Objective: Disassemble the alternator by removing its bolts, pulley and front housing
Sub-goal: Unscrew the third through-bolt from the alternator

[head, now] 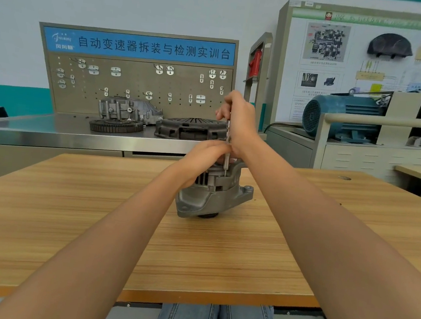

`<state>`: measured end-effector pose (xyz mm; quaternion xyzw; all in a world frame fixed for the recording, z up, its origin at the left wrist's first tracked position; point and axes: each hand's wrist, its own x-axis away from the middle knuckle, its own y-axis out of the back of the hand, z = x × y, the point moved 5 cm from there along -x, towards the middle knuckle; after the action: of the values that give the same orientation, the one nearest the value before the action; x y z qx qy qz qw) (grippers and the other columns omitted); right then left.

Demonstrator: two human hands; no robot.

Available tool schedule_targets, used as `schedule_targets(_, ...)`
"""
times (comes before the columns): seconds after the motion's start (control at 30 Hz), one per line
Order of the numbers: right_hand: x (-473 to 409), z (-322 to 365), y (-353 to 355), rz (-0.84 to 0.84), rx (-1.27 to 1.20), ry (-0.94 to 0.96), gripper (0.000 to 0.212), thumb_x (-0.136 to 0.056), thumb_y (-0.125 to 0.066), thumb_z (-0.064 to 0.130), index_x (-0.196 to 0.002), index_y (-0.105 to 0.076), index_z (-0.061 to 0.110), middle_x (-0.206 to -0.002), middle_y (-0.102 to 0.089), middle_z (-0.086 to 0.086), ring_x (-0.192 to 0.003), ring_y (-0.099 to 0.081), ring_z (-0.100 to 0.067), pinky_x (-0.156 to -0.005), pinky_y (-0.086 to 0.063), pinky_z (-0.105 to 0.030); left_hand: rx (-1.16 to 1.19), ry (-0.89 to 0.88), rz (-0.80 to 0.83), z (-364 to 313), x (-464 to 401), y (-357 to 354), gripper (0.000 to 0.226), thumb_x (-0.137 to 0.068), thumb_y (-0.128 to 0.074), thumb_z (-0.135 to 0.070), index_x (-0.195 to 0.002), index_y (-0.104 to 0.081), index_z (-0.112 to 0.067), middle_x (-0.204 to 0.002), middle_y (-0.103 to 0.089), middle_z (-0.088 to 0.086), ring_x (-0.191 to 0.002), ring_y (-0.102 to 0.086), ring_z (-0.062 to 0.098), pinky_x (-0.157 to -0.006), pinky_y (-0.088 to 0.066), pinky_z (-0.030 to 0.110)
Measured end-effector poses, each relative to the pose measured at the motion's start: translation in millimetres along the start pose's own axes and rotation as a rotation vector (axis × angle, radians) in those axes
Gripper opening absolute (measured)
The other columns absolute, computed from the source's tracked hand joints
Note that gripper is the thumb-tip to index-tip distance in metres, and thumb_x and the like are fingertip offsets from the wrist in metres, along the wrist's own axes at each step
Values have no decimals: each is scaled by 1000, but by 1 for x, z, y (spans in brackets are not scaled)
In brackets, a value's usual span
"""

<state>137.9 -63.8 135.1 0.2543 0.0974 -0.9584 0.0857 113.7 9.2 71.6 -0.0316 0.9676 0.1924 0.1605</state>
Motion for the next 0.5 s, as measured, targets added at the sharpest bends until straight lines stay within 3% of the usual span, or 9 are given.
schedule_targets(0.1, -2, 0, -1, 0, -109, -14, 45, -91, -40, 11, -45, -36, 12, -40, -41, 1, -56, -46, -15, -86, -43, -31, 27, -10, 42, 0, -2, 2, 21, -92, -53, -31, -100, -72, -26, -99, -71, -15, -92, -62, -6, -85, -37, 17)
schedule_targets(0.2, -5, -3, 1, -27, -153, -18, 45, -91, -40, 12, -46, -38, 12, -46, -44, -3, -57, -48, -16, -77, -43, -27, 14, -25, 53, 3, -3, 4, 22, -93, -56, -33, -103, -72, -22, -104, -72, -9, -106, -60, 3, -99, -34, 28)
schedule_targets(0.27, -4, -5, 1, -65, -21, 31, 44, -92, -39, 13, -48, -40, 10, -52, -46, -3, -64, -49, -18, -66, -37, -21, 21, -40, 34, 4, -4, 5, 19, -93, -57, -30, -103, -71, -22, -101, -72, -10, -105, -61, 3, -99, -35, 28)
schedule_targets(0.37, 4, -3, -3, -96, 276, 291, 39, -92, -42, 11, -53, -36, 12, -58, -37, -3, -61, -37, -15, -58, -30, -29, 33, -61, -24, 3, -3, 6, 16, -93, -56, -15, -88, -69, -23, -80, -71, -15, -89, -62, 1, -88, -41, 20)
schedule_targets(0.5, 19, -3, -6, -325, 896, 588, 17, -87, -47, 19, -73, -53, 10, -77, -41, 1, -80, -41, -19, -86, -35, -34, -17, -45, -158, 6, -4, 10, 28, -89, -50, 4, -68, -57, -13, -58, -55, -4, -59, -46, 7, -51, -39, 12)
